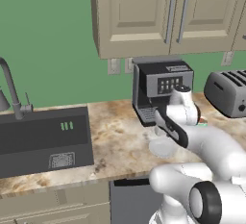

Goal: Take a sugar cube from the saucer and place it inside the coffee. Then, grab milk from the fridge and place it next to the coffee on the counter to sweeten the coffee.

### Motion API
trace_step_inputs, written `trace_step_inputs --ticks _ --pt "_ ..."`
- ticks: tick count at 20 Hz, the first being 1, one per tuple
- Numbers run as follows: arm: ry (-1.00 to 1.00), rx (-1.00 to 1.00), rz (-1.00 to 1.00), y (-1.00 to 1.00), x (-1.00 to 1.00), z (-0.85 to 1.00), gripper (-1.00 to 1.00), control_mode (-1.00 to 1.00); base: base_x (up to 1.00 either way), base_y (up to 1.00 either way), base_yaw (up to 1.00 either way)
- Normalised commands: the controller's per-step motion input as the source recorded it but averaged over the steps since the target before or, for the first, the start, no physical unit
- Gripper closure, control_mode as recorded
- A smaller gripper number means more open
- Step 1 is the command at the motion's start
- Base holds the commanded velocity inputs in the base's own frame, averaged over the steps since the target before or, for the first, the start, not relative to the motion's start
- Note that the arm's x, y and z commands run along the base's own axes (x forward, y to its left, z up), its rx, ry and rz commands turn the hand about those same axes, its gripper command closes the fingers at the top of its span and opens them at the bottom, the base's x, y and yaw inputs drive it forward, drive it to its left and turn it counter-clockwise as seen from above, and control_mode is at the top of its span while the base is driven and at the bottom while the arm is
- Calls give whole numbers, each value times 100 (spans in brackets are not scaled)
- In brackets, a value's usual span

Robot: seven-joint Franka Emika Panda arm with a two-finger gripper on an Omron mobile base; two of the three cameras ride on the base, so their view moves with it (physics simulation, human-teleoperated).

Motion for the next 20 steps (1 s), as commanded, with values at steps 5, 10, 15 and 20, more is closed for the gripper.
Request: trace_step_inputs --ticks 5,10,15,20 --pt "-14 0 1 -83 -18 93 100 -100 0 0 0" --pt "0 7 -1 -89 39 33 100 -100 0 0 0" --pt "1 6 0 -42 38 21 100 -100 0 0 0" --pt "2 5 0 -29 33 5 100 -100 0 0 0"
